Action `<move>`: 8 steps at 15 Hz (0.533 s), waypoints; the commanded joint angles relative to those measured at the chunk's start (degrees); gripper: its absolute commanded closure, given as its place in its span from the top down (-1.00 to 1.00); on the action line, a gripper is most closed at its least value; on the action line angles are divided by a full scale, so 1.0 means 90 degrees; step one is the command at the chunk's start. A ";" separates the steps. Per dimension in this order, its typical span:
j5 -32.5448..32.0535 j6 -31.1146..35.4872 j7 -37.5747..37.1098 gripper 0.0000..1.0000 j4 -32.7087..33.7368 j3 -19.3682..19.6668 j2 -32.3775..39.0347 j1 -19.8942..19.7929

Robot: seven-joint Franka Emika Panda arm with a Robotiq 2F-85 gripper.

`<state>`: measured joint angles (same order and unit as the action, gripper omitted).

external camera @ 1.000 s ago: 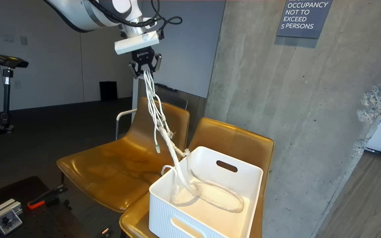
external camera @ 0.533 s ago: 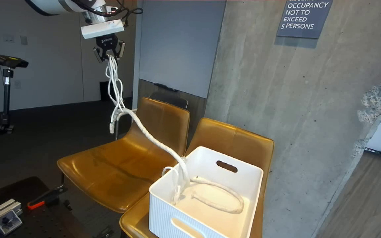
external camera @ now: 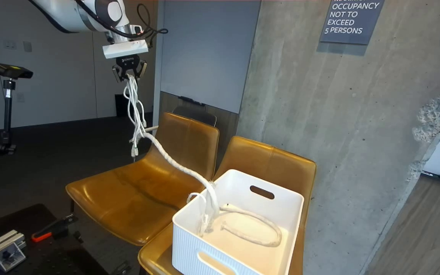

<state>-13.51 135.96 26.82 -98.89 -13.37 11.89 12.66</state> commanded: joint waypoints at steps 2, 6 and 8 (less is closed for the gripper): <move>0.0270 -0.0150 0.0150 -1.00 -0.0057 0.0064 0.0167 -0.0231; 0.0321 -0.0127 0.0010 -1.00 -0.0437 0.0122 0.0146 -0.0376; 0.0211 -0.0103 0.0070 -1.00 -0.0706 0.0151 0.0076 -0.0416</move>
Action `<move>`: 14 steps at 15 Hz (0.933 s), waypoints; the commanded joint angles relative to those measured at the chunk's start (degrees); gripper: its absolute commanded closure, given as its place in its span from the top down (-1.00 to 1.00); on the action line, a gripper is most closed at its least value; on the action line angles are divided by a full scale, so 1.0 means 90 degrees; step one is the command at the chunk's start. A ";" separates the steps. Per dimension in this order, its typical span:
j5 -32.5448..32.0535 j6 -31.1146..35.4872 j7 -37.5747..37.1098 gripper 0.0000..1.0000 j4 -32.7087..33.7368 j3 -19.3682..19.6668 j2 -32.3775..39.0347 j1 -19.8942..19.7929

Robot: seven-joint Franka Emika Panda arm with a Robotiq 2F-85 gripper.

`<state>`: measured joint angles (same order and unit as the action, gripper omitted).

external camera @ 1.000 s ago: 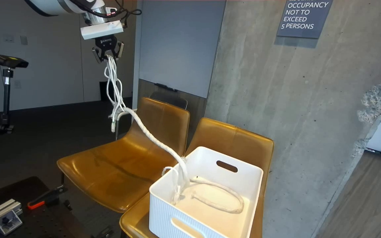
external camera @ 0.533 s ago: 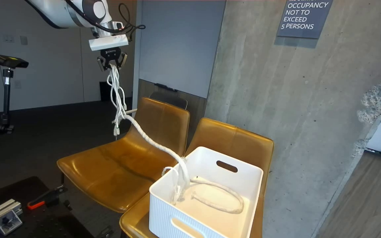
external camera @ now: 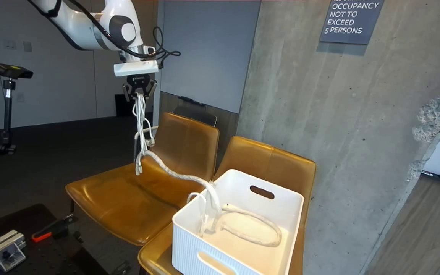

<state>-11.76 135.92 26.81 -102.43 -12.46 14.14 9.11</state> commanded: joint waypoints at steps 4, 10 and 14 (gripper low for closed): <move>-0.0287 0.0028 0.0071 -1.00 -0.0700 0.0150 -0.0224 -0.0030; -0.1233 0.0134 0.0028 -0.21 -0.0929 0.0412 -0.0300 -0.0065; -0.1590 0.0058 0.0412 0.38 -0.0990 0.0628 -0.0423 -0.0272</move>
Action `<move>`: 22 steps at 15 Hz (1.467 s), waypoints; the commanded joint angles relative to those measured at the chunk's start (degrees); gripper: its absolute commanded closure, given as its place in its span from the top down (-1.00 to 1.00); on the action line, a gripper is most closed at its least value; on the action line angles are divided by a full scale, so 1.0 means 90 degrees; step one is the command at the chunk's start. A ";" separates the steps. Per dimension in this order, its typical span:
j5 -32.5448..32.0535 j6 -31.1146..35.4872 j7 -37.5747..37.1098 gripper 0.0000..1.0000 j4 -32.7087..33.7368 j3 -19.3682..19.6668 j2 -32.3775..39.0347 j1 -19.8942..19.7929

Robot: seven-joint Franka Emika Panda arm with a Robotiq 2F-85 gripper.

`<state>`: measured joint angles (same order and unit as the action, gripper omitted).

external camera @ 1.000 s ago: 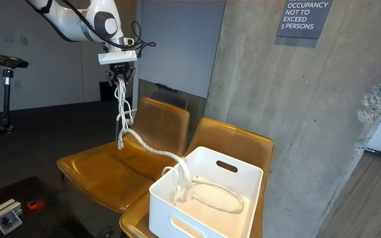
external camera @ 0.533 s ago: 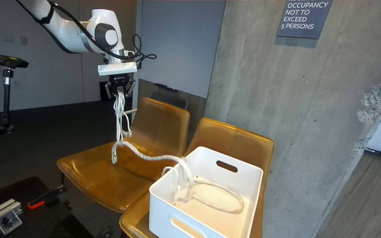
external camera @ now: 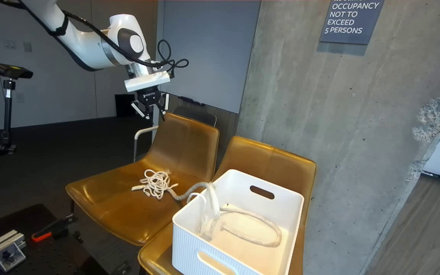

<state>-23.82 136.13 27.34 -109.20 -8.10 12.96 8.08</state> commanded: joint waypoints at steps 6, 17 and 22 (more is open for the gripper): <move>-0.0174 0.0148 0.2522 1.00 -0.0438 0.0348 -0.0112 -0.0759; -0.1010 0.0233 0.4260 1.00 0.0031 0.0981 0.1375 -0.0997; -0.1352 0.0189 0.4235 1.00 0.0386 0.1097 0.1952 -0.0990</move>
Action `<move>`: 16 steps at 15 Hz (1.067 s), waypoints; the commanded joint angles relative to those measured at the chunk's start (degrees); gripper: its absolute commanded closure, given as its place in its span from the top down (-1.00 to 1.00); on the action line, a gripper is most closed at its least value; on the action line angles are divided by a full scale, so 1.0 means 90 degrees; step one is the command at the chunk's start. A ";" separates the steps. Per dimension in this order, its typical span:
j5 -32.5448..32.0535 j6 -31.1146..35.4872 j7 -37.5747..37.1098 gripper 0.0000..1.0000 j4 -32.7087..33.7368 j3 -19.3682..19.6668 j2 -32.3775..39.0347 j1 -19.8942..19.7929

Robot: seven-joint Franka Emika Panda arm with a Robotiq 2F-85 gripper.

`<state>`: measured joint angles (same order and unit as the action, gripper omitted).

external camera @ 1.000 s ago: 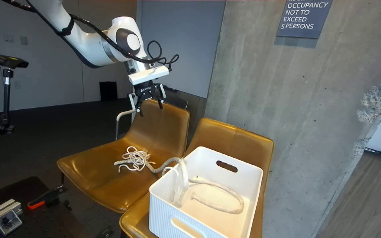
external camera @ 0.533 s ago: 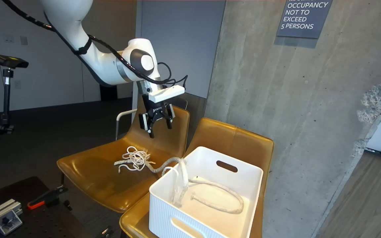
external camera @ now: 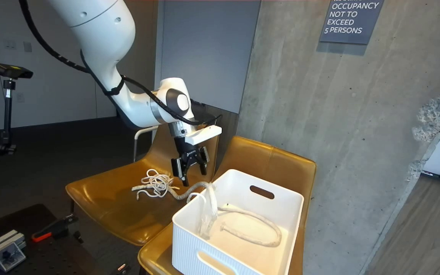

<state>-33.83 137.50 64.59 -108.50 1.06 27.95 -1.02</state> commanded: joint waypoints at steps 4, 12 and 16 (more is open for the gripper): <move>-0.0319 0.0029 0.0011 0.12 0.0520 0.0109 0.0523 -0.0005; -0.0158 -0.0165 -0.0120 -0.99 0.0587 0.0020 0.0519 0.0100; 0.0161 -0.0497 -0.0355 -0.94 0.0821 -0.0356 0.0409 0.0443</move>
<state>-34.67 136.51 63.23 -103.00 0.16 32.81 0.35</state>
